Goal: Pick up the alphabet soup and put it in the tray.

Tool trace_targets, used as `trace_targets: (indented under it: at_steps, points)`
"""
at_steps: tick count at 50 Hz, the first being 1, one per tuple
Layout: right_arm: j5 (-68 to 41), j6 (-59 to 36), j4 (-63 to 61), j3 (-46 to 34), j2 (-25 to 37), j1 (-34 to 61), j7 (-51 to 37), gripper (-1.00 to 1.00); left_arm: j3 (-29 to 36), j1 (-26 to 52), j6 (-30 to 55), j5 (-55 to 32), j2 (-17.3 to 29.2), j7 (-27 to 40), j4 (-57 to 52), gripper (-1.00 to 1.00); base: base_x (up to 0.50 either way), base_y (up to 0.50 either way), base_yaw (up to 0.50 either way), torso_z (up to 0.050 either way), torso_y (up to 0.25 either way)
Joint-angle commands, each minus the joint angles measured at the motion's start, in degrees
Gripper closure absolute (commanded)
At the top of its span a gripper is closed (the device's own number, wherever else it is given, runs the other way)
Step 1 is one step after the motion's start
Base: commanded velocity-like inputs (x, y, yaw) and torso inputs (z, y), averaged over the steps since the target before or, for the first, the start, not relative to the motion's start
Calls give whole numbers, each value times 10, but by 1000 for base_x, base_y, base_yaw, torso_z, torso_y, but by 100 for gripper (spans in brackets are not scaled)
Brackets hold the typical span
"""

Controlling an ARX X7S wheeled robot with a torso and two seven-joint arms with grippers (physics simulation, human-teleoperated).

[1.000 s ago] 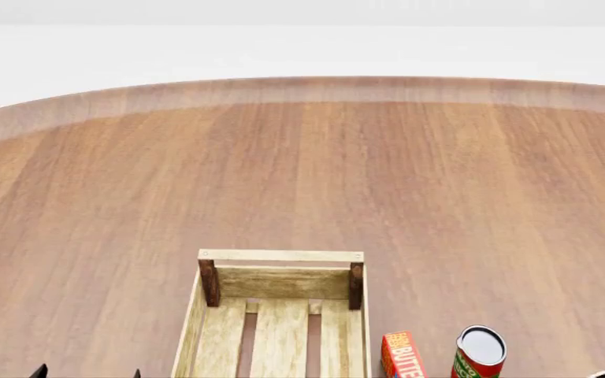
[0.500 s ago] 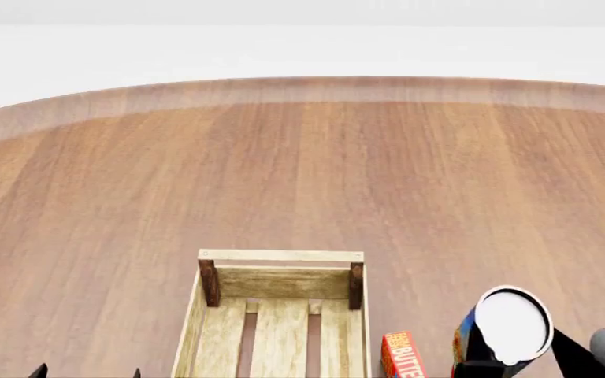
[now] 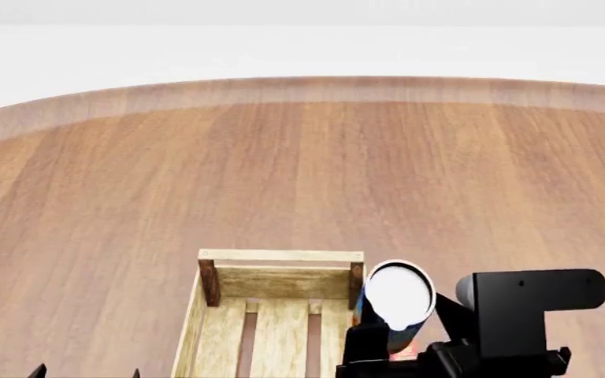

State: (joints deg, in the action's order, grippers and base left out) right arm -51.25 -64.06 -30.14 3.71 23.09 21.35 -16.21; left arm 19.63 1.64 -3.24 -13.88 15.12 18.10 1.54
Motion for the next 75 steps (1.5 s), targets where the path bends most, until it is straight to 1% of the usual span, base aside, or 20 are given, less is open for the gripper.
trace_targets:
  at_steps: [1, 16, 24, 42, 57, 75]
  points:
    - [35, 25, 41, -65, -27, 33, 22, 100, 2, 0, 0, -2, 2, 2, -2, -100, 0, 0, 0, 0, 0]
    - [72, 70, 102, -121, -54, 48, 48, 100, 5, 3, -1, -5, 3, 3, 3, -100, 0, 0, 0, 0, 1]
    - [104, 104, 140, -159, -65, 50, 66, 100, 6, 4, -3, -6, 4, 3, 6, -100, 0, 0, 0, 2, 1]
    - [161, 187, 223, -219, -90, 47, 103, 100, 10, 4, -5, -8, 6, 5, 5, -100, 0, 0, 0, 0, 1]
    - [194, 237, 284, -252, -105, 48, 122, 100, 12, 4, -6, -11, 8, 7, 5, -100, 0, 0, 0, 0, 1]
    - [207, 266, 333, -270, -117, 52, 132, 100, 15, 5, -6, -12, 10, 10, 3, -100, 0, 0, 0, 0, 1]
